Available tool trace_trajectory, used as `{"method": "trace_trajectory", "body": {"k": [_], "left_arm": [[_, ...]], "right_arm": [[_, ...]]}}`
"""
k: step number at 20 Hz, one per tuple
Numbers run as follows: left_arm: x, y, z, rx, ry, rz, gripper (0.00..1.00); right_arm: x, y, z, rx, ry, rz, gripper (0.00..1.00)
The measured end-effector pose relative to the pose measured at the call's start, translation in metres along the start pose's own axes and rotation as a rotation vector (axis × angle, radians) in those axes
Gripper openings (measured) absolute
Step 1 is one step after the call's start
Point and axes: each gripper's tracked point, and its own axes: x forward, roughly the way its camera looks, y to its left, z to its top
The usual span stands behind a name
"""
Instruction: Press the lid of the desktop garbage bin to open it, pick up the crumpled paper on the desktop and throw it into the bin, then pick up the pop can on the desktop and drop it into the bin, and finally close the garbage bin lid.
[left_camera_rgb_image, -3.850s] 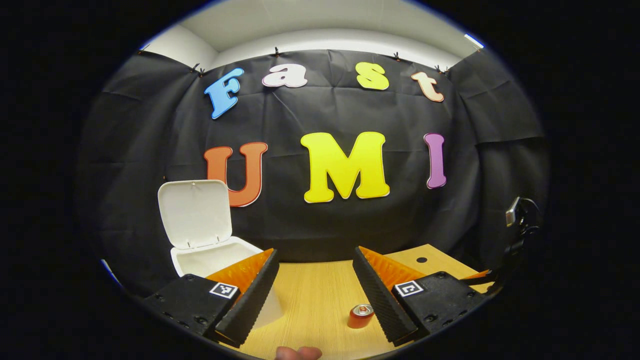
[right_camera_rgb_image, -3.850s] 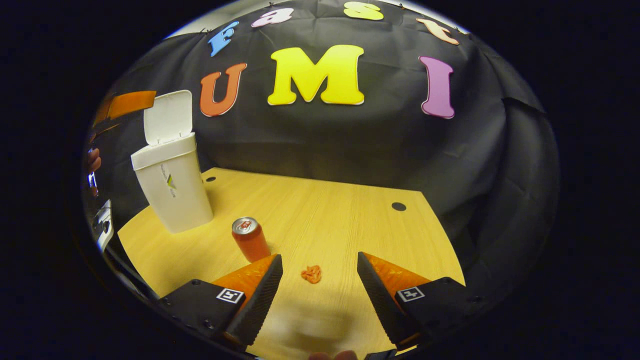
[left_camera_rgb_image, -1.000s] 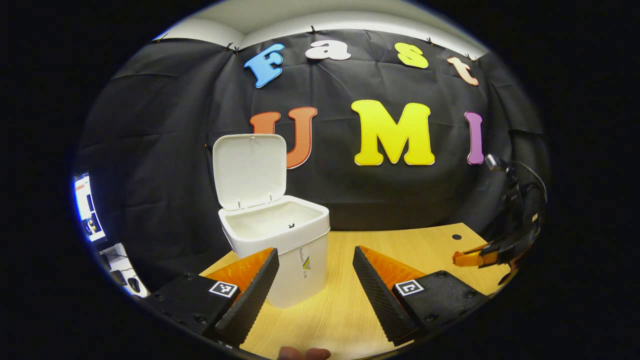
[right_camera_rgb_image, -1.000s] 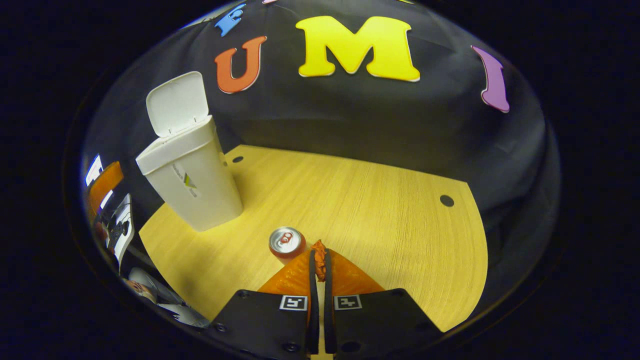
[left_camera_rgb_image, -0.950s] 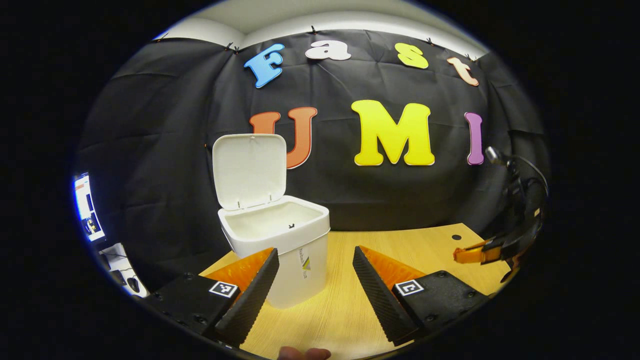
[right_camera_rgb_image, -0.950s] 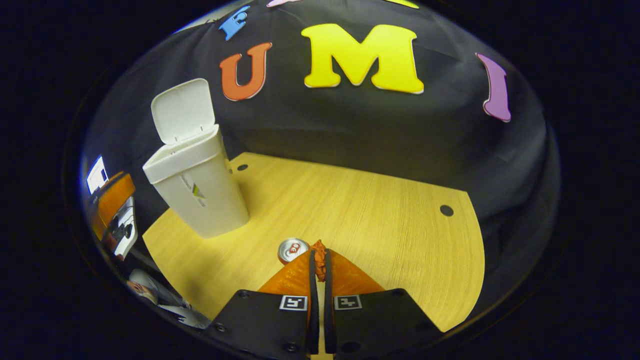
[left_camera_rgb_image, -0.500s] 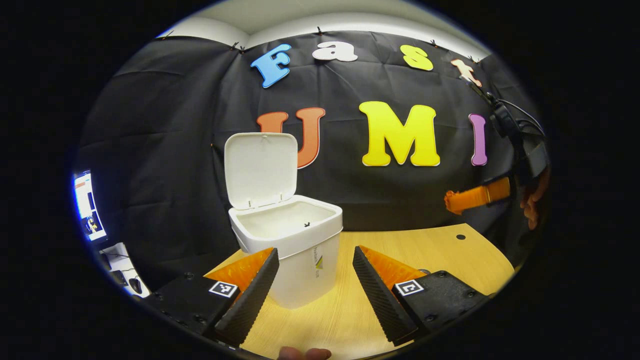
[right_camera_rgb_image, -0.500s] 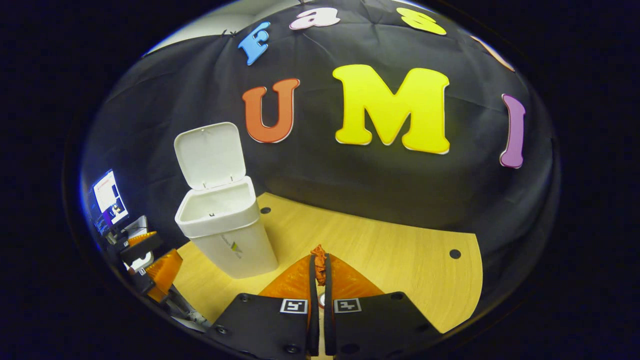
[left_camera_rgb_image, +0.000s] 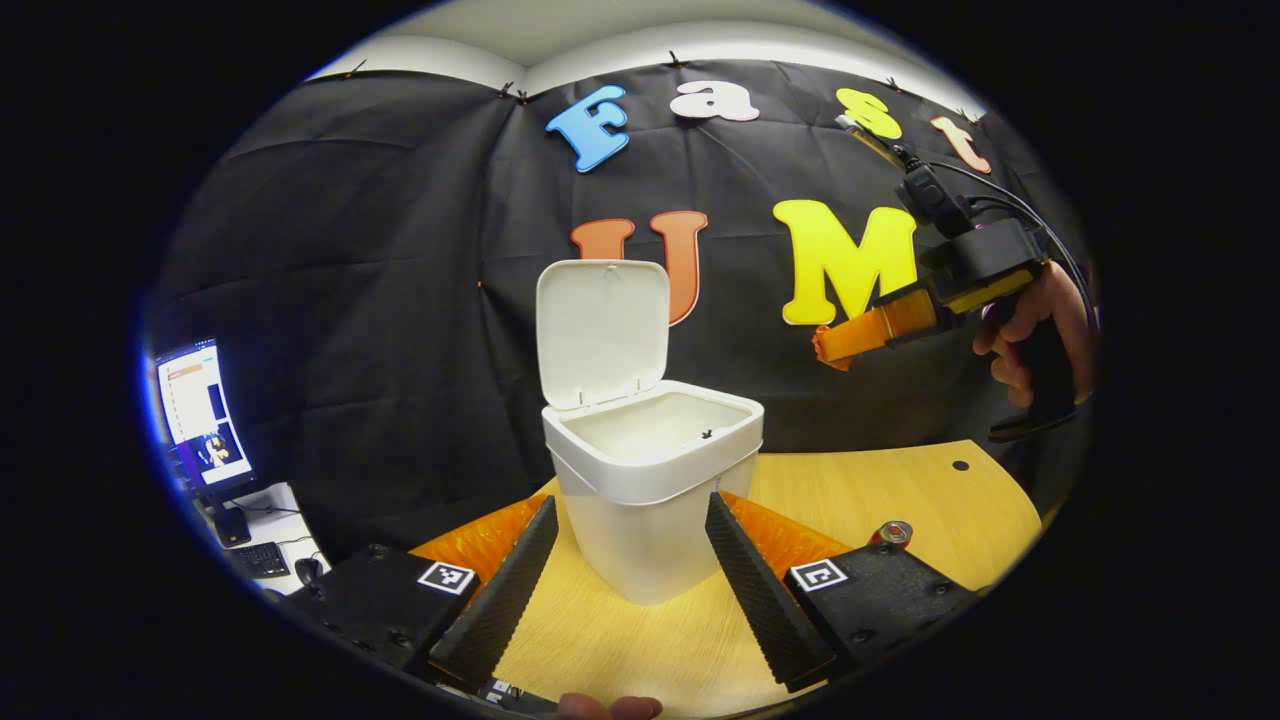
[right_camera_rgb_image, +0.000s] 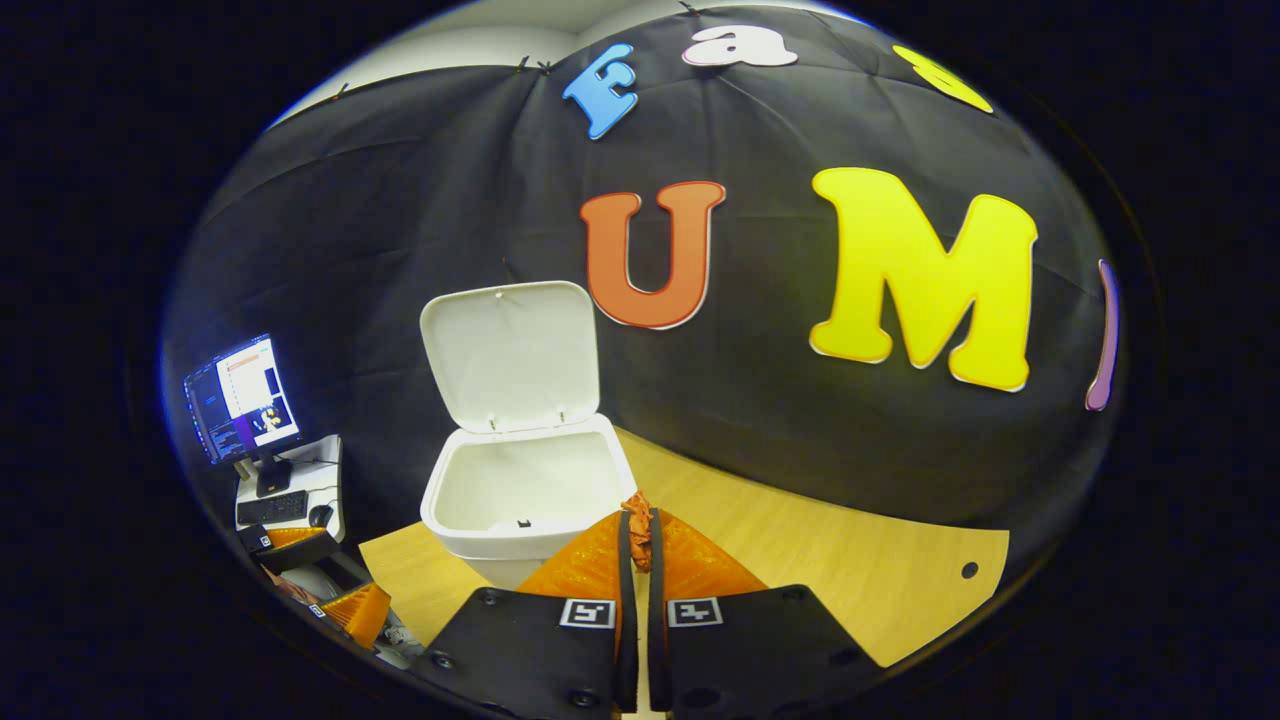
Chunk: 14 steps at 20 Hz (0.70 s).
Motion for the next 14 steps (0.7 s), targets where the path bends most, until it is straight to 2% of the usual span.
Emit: {"method": "trace_trajectory", "body": {"k": [6,14], "left_arm": [[-0.004,0.038,-0.018,-0.025,0.035,0.083,0.98],[-0.01,0.077,-0.032,-0.031,0.078,0.178,0.98]], "right_arm": [[0.057,0.05,0.005,-0.064,0.009,0.082,0.04],[0.112,0.084,-0.01,-0.107,0.062,0.125,0.04]]}}
